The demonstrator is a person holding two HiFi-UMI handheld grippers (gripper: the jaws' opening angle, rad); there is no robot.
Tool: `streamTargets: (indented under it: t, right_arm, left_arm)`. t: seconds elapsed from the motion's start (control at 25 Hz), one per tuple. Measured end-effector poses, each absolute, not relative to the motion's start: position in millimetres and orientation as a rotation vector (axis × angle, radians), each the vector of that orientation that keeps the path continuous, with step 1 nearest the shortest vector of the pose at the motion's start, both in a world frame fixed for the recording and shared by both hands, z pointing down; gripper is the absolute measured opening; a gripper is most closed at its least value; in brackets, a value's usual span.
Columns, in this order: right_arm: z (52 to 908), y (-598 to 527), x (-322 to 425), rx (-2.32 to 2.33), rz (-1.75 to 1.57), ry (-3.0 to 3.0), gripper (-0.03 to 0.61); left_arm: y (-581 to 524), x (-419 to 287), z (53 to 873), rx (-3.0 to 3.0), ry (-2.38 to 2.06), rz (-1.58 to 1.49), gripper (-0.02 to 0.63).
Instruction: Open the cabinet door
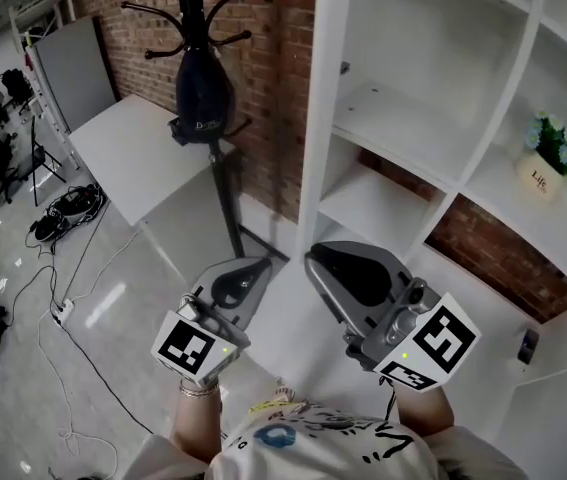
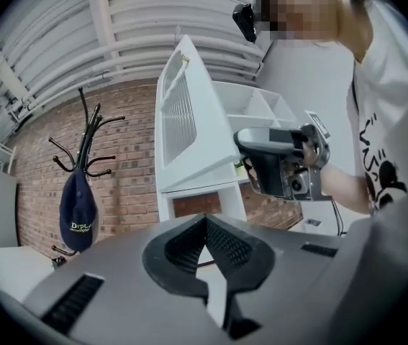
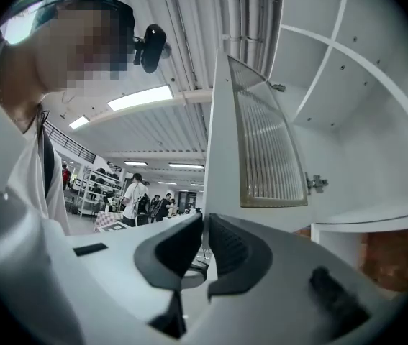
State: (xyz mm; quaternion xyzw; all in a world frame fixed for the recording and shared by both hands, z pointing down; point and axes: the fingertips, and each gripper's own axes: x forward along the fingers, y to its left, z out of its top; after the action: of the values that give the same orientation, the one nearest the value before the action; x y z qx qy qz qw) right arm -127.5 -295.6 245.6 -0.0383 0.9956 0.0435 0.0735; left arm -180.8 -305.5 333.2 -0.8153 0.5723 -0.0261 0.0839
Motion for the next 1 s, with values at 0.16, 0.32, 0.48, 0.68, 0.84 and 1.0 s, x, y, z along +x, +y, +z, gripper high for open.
streamTargets:
  t: [0.16, 0.32, 0.48, 0.68, 0.84, 1.0]
  right_arm:
    - [245, -289, -145, -0.025, 0.122, 2.984, 0.044]
    - [245, -287, -164, 0.023, 0.144, 2.98, 0.043]
    - [246, -281, -181, 0.059, 0.174, 2.98, 0.044]
    - [245, -278, -204, 0.104, 0.198, 2.982, 0.044]
    - [244, -280, -225, 0.1, 0.203, 2.967, 0.041]
    - [242, -281, -239, 0.098, 0.232, 2.968, 0.04]
  left_arm:
    - [-294, -196, 334, -2.388, 1.773, -0.075, 0.014]
    - [-288, -208, 335, -2.354, 1.821, -0.091, 0.014]
    - [-280, -216, 335, -2.309, 1.851, -0.094, 0.014]
    - [-273, -226, 336, -2.289, 1.907, -0.053, 0.015]
    - [-264, -236, 341, -2.28, 1.971, -0.058, 0.014]
    - [-256, -243, 347, -2.264, 2.023, -0.046, 0.014]
